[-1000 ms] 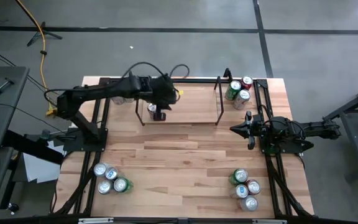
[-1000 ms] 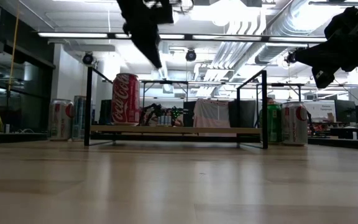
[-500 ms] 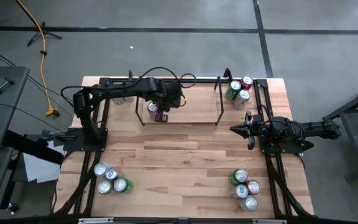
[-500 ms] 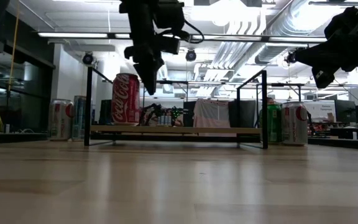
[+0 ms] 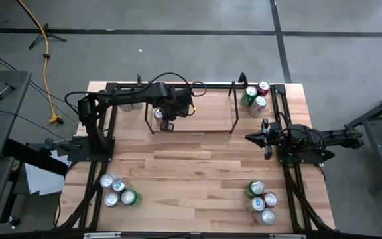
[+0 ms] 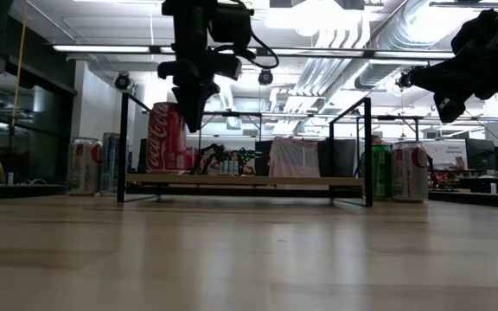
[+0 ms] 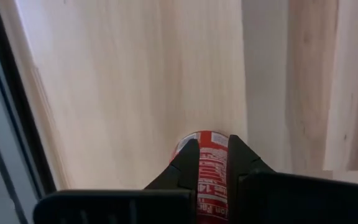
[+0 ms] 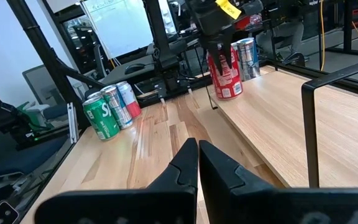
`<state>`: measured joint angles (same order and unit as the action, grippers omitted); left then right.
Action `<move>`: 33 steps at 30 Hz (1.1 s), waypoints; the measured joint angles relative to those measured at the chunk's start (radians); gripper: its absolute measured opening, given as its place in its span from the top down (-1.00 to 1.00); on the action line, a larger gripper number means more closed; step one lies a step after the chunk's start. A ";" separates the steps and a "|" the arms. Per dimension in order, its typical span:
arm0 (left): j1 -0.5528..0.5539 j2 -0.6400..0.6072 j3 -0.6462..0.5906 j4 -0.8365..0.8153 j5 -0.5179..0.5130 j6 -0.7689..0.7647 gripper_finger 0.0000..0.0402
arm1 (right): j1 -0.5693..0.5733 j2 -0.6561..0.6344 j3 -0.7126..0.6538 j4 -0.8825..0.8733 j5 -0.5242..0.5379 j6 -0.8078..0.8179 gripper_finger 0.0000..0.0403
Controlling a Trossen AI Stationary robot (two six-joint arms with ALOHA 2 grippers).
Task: Place canned beverage on shelf
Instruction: Put the top left red soda can on the shelf, then put the top red soda can on the shelf aligned with the other red soda can
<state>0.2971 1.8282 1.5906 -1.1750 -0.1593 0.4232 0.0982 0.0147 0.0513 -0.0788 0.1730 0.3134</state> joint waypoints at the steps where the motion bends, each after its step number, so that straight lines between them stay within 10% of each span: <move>1: 0.001 0.000 0.000 0.002 -0.010 0.000 1.00 | 0.000 0.000 0.000 0.000 0.000 0.000 1.00; 16: 0.058 -0.009 0.003 0.012 -0.070 0.024 1.00 | 0.000 0.000 0.000 0.000 0.000 0.000 1.00; 23: 0.064 -0.038 0.194 0.021 -0.040 -0.049 1.00 | 0.000 0.000 0.000 0.000 0.000 0.000 1.00; 33: 0.110 -0.416 0.028 0.353 0.195 -0.277 1.00 | 0.000 0.000 0.000 0.000 0.000 0.000 1.00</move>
<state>0.4067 1.4119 1.6183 -0.8222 0.0354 0.1463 0.0982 0.0147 0.0512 -0.0786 0.1734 0.3134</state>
